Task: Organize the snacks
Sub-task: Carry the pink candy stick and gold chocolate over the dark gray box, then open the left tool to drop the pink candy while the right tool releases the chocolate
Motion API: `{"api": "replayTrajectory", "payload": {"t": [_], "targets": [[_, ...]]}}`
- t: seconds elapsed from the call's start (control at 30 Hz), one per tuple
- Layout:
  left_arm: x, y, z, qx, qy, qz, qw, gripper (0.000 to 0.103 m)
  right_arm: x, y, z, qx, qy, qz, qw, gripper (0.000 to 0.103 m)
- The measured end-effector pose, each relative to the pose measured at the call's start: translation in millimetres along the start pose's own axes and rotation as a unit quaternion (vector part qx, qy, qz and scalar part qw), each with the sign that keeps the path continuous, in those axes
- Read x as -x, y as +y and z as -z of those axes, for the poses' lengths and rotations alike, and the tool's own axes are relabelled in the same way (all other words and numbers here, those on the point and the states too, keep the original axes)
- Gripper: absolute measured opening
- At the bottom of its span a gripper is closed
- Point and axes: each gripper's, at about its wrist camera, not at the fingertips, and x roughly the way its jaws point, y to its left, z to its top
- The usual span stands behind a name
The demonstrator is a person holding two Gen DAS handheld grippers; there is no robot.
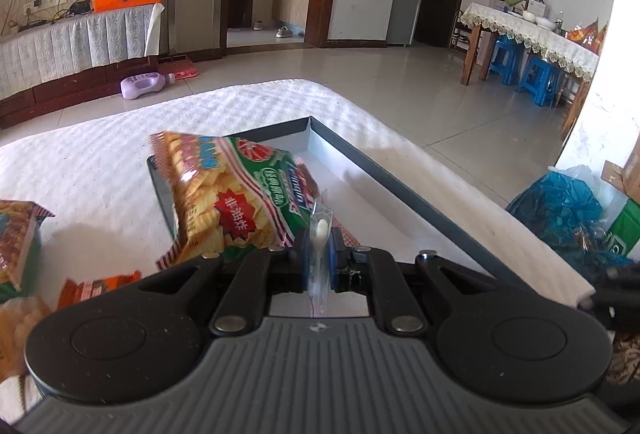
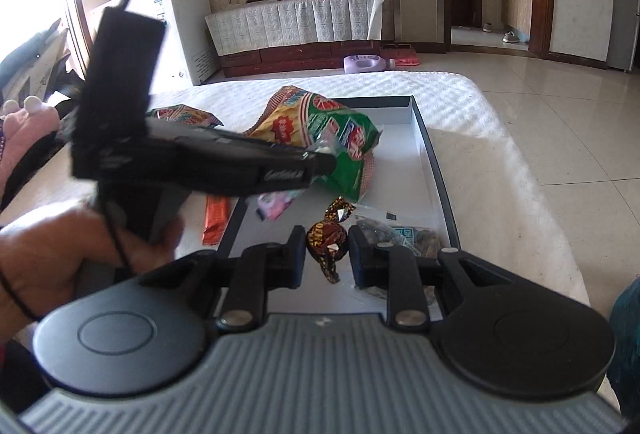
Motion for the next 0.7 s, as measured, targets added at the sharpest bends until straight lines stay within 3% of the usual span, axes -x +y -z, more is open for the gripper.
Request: {"api": "replayTrajectory", "payload": {"t": [0.33,0.7], "targets": [[-41,-2,-13,0.001,0.004,-0.004,1.0,0.012,-12,-6,0,0.0,0.017,0.008,1.0,0.026],[-35,-8,-10,-0.004,0.001,0.0,1.0,0.015,-18,-4,0,-0.005,0.023,0.015,1.0,0.026]]}}
